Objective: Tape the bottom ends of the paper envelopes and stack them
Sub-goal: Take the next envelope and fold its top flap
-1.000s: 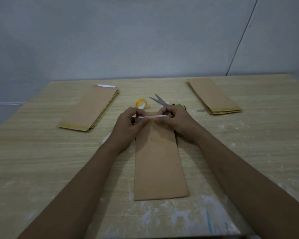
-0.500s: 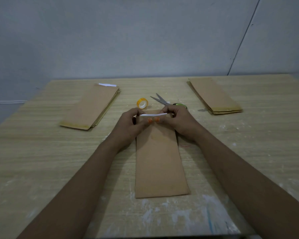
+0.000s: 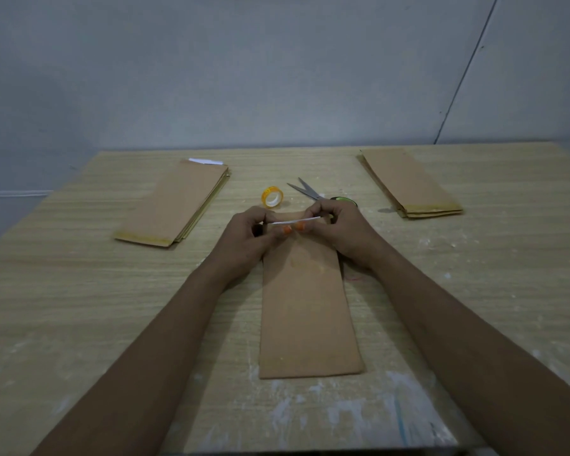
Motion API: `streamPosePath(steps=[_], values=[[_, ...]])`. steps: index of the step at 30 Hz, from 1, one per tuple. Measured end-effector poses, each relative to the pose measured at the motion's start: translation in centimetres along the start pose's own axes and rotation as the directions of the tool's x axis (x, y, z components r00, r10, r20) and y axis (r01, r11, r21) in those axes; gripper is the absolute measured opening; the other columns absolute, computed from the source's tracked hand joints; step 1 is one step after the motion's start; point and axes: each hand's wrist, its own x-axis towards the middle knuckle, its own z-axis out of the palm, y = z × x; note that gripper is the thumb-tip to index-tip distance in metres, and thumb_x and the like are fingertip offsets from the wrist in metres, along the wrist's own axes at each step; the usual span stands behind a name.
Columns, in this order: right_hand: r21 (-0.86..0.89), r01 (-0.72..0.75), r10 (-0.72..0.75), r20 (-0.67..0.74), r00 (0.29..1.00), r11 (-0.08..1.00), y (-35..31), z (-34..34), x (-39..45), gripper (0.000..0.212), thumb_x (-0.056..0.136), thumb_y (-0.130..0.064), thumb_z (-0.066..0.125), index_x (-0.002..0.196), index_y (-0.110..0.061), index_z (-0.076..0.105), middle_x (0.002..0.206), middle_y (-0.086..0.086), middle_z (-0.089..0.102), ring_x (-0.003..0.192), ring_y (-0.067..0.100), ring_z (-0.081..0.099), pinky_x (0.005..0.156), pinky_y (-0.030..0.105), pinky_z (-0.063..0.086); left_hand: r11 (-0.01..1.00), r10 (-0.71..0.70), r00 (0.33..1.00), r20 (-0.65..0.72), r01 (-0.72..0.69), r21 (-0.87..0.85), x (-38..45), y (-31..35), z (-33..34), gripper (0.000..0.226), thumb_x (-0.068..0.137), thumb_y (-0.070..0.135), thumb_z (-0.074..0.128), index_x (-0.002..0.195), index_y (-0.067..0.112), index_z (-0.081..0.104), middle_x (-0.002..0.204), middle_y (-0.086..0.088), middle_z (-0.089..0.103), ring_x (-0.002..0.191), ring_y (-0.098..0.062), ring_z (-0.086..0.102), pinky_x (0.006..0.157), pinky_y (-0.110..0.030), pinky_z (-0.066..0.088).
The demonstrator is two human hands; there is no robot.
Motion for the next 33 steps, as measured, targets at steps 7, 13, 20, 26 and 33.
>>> streamPosePath(steps=[7,13,20,26,33], values=[[-0.045,0.017,-0.018,-0.012,1.0,0.999,0.5,0.0,0.2,0.009,0.077,-0.021,0.08,0.076,-0.019,0.071,0.092,0.007,0.069,0.08,0.012,0.063,0.07,0.03,0.052,0.999,0.017,1.0,0.001,-0.017,0.029,0.0,0.2,0.1,0.014,0.09,0.011,0.07,0.097,0.0,0.066,0.088,-0.014,0.064,0.076,-0.015,0.057,0.063,-0.026,0.048],[-0.058,0.034,-0.034,-0.009,0.999,0.998,0.5,0.1,0.3,0.009,0.077,-0.023,0.08,0.072,-0.026,0.072,0.092,0.004,0.07,0.087,0.011,0.063,0.077,0.031,0.052,0.995,0.078,0.997,0.006,-0.078,0.056,0.1,0.4,0.2,0.01,0.087,0.019,0.072,0.079,0.023,0.066,0.102,-0.026,0.062,0.084,-0.015,0.055,0.071,-0.024,0.045],[-0.053,0.063,-0.063,0.002,0.998,0.997,0.4,0.2,0.2,0.011,0.083,-0.014,0.078,0.076,-0.021,0.072,0.094,0.007,0.069,0.087,0.01,0.063,0.078,0.027,0.05,0.998,0.051,0.999,-0.02,-0.05,0.045,0.2,0.0,0.1,0.012,0.088,0.02,0.072,0.08,0.029,0.07,0.106,-0.016,0.067,0.089,-0.012,0.058,0.08,-0.032,0.047],[-0.043,0.077,-0.076,0.017,0.997,0.996,0.3,0.3,0.0,0.011,0.082,-0.013,0.078,0.075,-0.021,0.073,0.093,0.005,0.069,0.09,0.013,0.064,0.085,0.04,0.052,0.997,-0.04,0.999,-0.015,0.039,-0.061,0.1,0.3,0.0,0.004,0.089,0.006,0.069,0.087,0.009,0.07,0.114,-0.012,0.07,0.091,-0.012,0.064,0.083,-0.029,0.054],[-0.038,0.089,-0.089,0.016,0.996,0.995,-0.4,0.4,-0.1,0.03,0.082,-0.012,0.078,0.063,-0.033,0.07,0.096,0.006,0.067,0.091,0.012,0.062,0.086,0.04,0.051,0.946,-0.22,0.974,-0.053,0.199,-0.257,0.4,1.3,-0.5,0.052,0.078,0.001,0.077,0.126,0.008,0.057,0.102,-0.022,0.073,0.083,-0.023,0.07,0.072,-0.032,0.058]])
